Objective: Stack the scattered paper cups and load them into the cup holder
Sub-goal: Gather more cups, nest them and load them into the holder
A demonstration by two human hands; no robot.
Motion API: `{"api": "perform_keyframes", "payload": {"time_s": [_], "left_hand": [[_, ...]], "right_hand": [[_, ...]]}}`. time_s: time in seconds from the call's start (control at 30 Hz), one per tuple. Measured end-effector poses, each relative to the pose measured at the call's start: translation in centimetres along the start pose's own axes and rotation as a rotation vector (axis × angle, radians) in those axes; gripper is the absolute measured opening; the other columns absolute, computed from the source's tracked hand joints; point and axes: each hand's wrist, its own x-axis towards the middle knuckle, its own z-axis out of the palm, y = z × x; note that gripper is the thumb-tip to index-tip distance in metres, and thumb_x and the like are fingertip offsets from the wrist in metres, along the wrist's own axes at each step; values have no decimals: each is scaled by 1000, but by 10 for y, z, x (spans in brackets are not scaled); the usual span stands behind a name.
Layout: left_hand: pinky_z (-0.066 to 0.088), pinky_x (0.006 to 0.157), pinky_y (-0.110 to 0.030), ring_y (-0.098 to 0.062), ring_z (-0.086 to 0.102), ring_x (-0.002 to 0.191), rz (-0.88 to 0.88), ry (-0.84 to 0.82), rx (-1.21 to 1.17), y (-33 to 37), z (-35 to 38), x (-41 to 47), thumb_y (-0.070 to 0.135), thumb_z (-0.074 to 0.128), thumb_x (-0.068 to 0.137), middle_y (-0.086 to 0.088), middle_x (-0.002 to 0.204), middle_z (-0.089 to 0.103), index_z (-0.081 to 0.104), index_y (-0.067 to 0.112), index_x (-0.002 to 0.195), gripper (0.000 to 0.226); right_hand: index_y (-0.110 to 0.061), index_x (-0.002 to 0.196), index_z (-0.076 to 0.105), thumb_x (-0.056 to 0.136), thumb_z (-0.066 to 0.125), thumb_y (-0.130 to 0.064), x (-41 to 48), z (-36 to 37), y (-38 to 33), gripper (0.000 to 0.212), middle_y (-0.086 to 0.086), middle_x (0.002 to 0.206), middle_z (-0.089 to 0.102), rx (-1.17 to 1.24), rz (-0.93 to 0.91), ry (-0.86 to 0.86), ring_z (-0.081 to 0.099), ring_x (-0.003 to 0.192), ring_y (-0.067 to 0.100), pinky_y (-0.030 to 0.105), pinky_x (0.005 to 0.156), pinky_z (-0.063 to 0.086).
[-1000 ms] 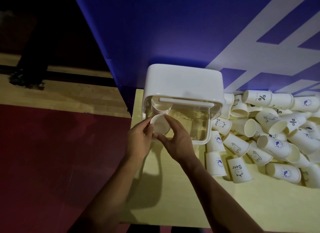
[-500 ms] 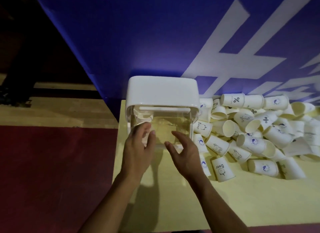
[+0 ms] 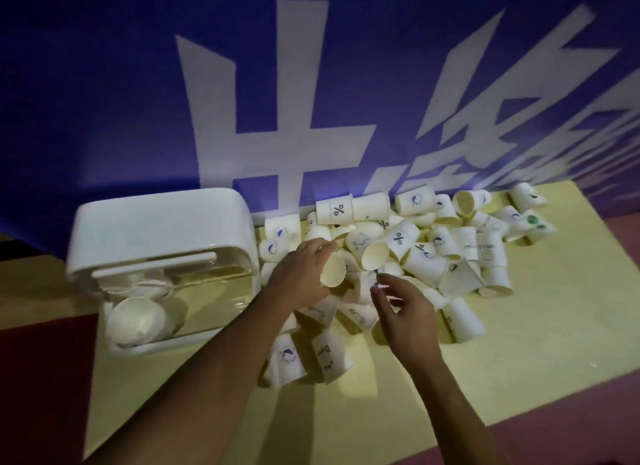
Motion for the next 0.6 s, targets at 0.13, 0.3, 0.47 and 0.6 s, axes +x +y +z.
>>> {"api": "perform_keyframes", "payload": {"time_s": [0.13, 0.3, 0.47, 0.6], "left_hand": [[51, 101, -37, -23, 47, 138, -29, -67, 95, -1, 27, 32, 39, 85, 78, 4, 158, 39, 33, 28, 154, 92], [48, 99, -36, -20, 51, 134, -110, -63, 66, 4, 30, 45, 43, 79, 83, 6, 155, 44, 33, 29, 153, 85], [50, 97, -39, -20, 53, 129, -323, 127, -236, 23, 7, 22, 57, 84, 75, 9, 149, 50, 35, 35, 151, 93], [47, 105, -42, -19, 45, 137, -423, 283, -439, 37, -6, 4, 61, 80, 77, 9, 155, 46, 35, 37, 152, 91]], "right_hand": [[-25, 121, 72, 96, 70, -32, 36, -27, 25, 27, -11, 114, 72, -2, 10, -7, 66, 98, 0, 20, 78, 52], [-21, 122, 72, 95, 70, -32, 83, -45, 47, 30, -7, 112, 73, -20, -23, -33, 67, 95, 3, 30, 83, 57], [-23, 129, 67, 94, 71, -39, 132, -36, 29, 39, -10, 120, 68, -29, -88, -121, 66, 101, 6, 12, 75, 49], [-18, 134, 63, 90, 75, -43, 177, -2, -2, 53, -2, 129, 65, -112, -109, -264, 64, 110, 16, 35, 93, 54]]}}
